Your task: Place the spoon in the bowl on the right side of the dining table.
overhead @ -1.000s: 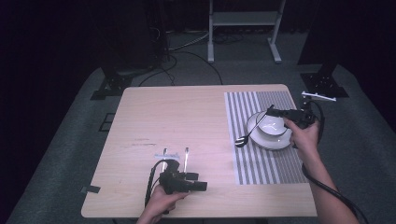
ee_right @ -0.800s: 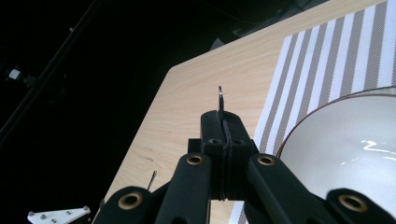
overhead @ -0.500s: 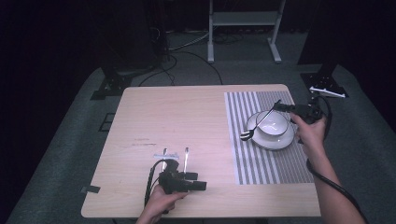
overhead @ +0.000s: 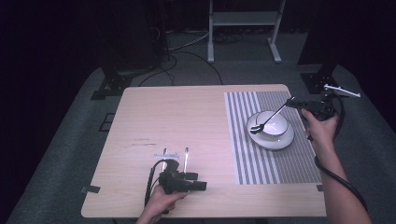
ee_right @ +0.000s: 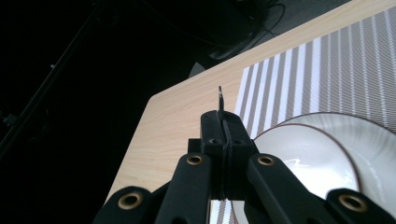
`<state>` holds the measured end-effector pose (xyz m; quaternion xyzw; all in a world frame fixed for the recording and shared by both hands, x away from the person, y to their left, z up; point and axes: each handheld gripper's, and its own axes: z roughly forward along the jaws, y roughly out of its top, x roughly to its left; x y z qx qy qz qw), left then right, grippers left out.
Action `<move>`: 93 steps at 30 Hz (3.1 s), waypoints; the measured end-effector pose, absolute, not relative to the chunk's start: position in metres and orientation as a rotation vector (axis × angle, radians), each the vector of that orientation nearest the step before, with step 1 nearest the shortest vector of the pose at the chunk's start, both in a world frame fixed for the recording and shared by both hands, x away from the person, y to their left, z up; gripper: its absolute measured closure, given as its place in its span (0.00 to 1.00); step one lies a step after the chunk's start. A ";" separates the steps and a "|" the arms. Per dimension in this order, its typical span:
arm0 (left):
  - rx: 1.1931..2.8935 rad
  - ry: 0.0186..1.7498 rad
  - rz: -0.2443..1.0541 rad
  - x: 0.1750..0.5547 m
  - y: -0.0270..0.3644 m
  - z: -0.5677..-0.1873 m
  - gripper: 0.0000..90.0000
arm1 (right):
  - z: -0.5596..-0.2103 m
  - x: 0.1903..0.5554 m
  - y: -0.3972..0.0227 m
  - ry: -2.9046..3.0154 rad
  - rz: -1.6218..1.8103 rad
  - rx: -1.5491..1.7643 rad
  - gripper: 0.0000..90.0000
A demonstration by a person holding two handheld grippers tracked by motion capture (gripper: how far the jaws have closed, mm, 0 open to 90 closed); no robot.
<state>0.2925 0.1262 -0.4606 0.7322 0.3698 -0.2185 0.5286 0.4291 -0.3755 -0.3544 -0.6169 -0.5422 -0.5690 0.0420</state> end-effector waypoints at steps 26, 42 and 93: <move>1.748 0.883 -0.520 0.293 0.127 -0.461 0.04 | -0.363 0.425 -0.407 -1.583 -1.751 -2.036 0.99; 1.748 0.883 -0.520 0.292 0.126 -0.461 0.04 | -0.376 0.423 -0.417 -1.529 -1.745 -2.094 0.99; 1.748 0.883 -0.520 0.293 0.126 -0.462 0.04 | -0.417 0.422 -0.423 -1.484 -1.673 -2.133 0.86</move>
